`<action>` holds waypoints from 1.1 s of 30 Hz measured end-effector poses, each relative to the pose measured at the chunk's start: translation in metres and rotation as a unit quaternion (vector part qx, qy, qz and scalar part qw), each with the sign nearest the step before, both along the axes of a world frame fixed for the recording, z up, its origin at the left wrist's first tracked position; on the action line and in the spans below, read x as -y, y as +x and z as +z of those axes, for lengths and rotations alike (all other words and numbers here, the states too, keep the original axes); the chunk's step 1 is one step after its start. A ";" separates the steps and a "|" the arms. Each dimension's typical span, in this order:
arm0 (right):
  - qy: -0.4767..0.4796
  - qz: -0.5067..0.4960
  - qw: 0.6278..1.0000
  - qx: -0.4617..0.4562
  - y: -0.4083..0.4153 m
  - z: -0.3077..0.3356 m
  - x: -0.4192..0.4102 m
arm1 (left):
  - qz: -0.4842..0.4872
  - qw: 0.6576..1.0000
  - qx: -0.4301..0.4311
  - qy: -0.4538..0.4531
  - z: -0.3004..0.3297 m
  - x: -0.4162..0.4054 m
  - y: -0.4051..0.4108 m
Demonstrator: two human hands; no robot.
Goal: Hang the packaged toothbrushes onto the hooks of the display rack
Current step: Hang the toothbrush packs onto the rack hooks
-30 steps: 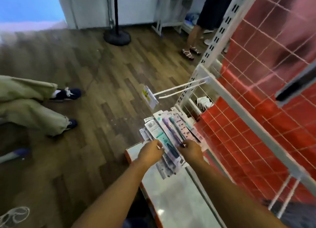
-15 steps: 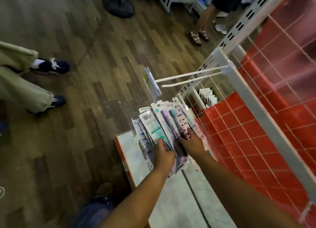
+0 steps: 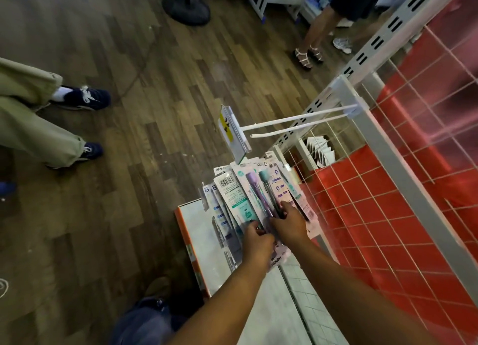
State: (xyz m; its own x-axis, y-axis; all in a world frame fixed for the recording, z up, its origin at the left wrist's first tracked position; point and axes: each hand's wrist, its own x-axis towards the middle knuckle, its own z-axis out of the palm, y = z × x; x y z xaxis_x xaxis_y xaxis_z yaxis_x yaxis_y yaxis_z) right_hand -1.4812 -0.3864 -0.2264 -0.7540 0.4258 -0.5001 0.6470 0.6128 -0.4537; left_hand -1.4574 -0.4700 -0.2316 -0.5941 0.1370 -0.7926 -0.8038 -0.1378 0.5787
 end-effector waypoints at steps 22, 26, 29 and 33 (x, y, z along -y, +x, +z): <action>0.028 -0.041 0.998 -0.027 -0.002 -0.026 -0.015 | -0.102 0.987 -0.083 -0.094 -0.013 -0.013 -0.008; 0.009 -0.064 0.997 -0.035 -0.001 -0.028 -0.015 | -0.118 0.983 -0.100 -0.104 -0.010 -0.006 -0.006; 0.014 -0.060 0.998 -0.030 -0.002 -0.029 -0.017 | -0.120 0.978 -0.122 -0.116 -0.011 0.004 -0.001; 0.060 -0.025 0.998 -0.009 -0.004 -0.030 -0.015 | -0.087 0.977 -0.163 -0.108 -0.009 0.020 0.005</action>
State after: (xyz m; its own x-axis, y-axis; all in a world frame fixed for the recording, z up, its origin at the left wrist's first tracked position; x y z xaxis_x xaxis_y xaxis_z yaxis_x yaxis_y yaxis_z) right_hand -1.4852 -0.3717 -0.2568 -0.7389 0.5195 -0.4292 0.6705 0.6302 -0.3915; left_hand -1.4525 -0.4904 -0.2405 -0.8028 0.1100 -0.5860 -0.5716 0.1380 0.8089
